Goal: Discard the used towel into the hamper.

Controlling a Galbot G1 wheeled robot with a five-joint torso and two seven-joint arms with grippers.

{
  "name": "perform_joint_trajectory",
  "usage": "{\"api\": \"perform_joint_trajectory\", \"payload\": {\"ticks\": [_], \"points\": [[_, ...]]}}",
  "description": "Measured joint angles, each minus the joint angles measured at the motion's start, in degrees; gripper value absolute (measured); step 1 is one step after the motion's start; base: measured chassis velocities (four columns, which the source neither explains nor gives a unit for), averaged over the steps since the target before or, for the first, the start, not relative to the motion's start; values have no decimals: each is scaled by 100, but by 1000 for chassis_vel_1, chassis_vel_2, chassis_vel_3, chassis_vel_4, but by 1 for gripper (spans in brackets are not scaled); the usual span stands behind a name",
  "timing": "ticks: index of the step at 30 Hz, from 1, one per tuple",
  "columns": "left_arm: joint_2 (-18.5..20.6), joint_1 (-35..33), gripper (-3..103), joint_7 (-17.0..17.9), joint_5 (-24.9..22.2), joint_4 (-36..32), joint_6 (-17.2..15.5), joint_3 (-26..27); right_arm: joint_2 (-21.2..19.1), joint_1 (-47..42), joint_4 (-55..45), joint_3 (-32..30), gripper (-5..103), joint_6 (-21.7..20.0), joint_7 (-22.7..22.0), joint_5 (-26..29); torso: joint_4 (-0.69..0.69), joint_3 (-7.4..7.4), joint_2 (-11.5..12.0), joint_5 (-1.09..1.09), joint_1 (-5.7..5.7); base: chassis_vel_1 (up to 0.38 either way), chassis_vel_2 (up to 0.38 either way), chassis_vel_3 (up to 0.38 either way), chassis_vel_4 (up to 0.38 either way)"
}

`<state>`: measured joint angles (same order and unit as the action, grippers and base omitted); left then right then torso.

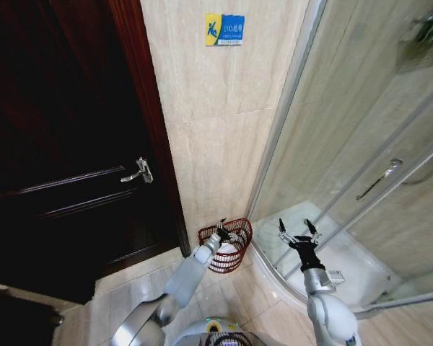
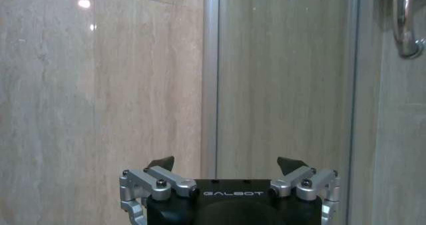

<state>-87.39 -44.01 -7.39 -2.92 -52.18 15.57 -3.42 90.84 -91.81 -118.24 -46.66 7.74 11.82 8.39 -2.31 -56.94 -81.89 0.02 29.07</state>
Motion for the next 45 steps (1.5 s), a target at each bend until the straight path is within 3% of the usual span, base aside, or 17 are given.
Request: {"api": "perform_joint_trajectory", "payload": {"ticks": [8, 16, 20, 24, 26, 31, 37, 45], "points": [[733, -923, 100, 135, -179, -1594, -151, 553, 33, -45, -111, 106, 100, -43, 26, 0, -1, 1, 0, -4, -1, 0, 0, 0, 0], [1029, -1638, 100, 61, -428, -2584, -133, 1530, 43, -194, -306, 121, 100, -75, 58, 10, -1, 0, 0, -3, 0, 0, 0, 0, 0], [1246, -2352, 100, 17, -895, -3354, -123, 2454, 58, -311, -377, 141, 100, -89, 97, 57, -2, 1, -1, -3, 0, 0, 0, 0, 0], [1345, -2617, 100, 39, -1179, -3650, -121, 2680, 78, -326, -385, 158, 100, -89, 117, 52, -1, 1, -1, -3, -1, 0, 0, 0, 0], [1471, -2947, 100, 116, -1587, -4093, -174, 2905, 104, -349, -396, 179, 100, -89, 129, 31, -2, 0, -1, -3, 0, 0, 0, 0, 0], [1511, -3434, 100, 328, -2202, -4900, -313, 3305, 124, -415, -462, 170, 100, -93, 136, 22, -1, 0, -1, -3, 0, 0, 0, 0, 0], [1516, -3962, 100, 384, -2329, -5620, -406, 3780, 70, -551, -584, 113, 100, -100, 138, 80, -1, 0, -1, -3, 0, 0, 0, 0, 0], [1557, -4259, 100, 410, -2330, -5865, -361, 4001, 85, -731, -812, 140, 100, -102, 136, 87, -1, 0, -1, -3, 0, 0, 0, 0, 0]]}}
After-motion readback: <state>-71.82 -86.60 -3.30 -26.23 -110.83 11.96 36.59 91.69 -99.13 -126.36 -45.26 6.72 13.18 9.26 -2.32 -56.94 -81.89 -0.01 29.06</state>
